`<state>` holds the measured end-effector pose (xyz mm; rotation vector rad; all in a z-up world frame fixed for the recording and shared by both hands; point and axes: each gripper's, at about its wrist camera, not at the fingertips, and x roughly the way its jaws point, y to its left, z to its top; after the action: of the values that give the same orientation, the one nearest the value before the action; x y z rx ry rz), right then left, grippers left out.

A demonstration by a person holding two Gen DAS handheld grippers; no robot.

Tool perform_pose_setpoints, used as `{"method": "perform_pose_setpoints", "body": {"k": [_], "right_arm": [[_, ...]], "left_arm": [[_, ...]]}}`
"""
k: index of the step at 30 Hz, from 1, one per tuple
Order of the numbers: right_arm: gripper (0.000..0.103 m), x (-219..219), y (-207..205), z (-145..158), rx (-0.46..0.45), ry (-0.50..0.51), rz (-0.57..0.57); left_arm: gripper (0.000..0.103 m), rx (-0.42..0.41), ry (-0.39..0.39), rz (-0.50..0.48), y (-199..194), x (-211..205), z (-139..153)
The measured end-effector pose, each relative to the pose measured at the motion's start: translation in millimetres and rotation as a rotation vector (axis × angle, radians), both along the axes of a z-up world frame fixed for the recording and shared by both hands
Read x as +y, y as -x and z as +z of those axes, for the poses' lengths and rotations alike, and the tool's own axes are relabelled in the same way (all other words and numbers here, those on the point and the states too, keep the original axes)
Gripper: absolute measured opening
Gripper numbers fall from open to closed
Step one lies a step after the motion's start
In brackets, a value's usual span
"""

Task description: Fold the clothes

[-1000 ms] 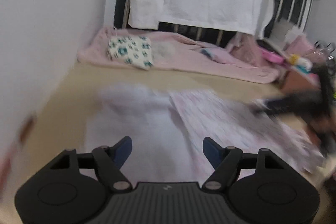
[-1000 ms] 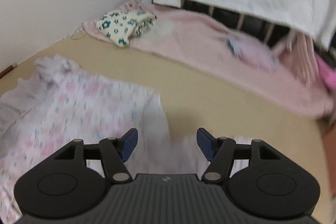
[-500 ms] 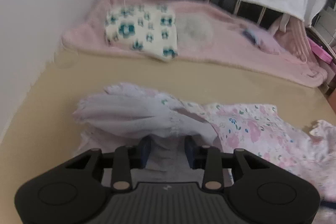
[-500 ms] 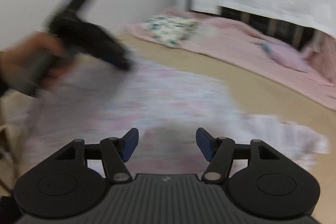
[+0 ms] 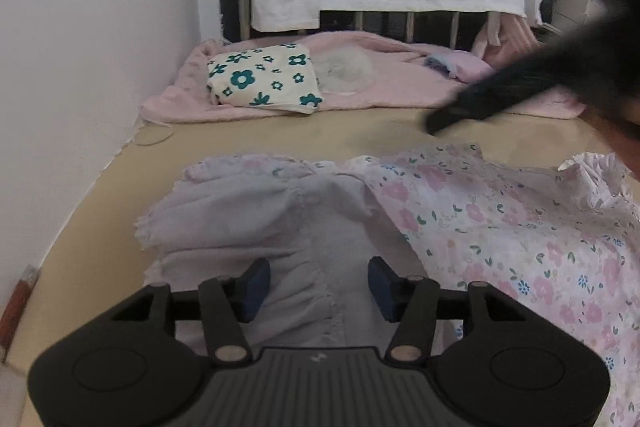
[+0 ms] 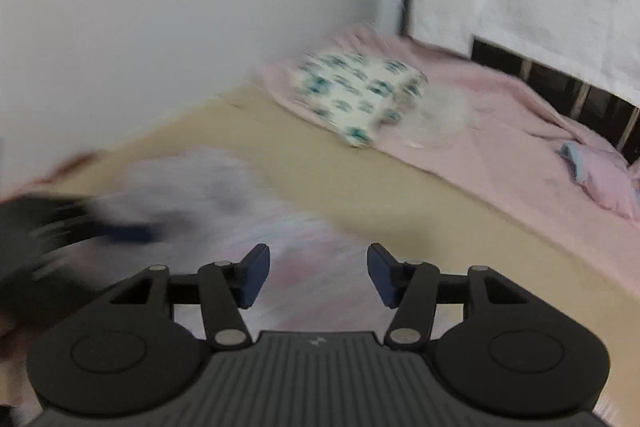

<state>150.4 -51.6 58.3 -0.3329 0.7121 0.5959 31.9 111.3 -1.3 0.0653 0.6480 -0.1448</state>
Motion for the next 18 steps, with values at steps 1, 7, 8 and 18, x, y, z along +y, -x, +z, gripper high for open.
{"method": "perform_pose_setpoints", "body": {"k": [1,7,8,18], "right_arm": [[0.055,7,-20,-4,0.026,0.03,0.014],[0.055,37,-77,-36,0.154,0.119,0.219],[0.054,37,-79,-37,0.165,0.109,0.245],[0.0,26,-66,-34,0.002,0.095,0.22]], "left_arm": [[0.055,0.003,0.002,0.004,0,1,0],[0.059,0.057,0.0,0.028,-1,3,5],[0.059,0.064,-0.001,0.029,-2,3,5],[0.065,0.118,-0.011,0.032,-4,3,9]]}}
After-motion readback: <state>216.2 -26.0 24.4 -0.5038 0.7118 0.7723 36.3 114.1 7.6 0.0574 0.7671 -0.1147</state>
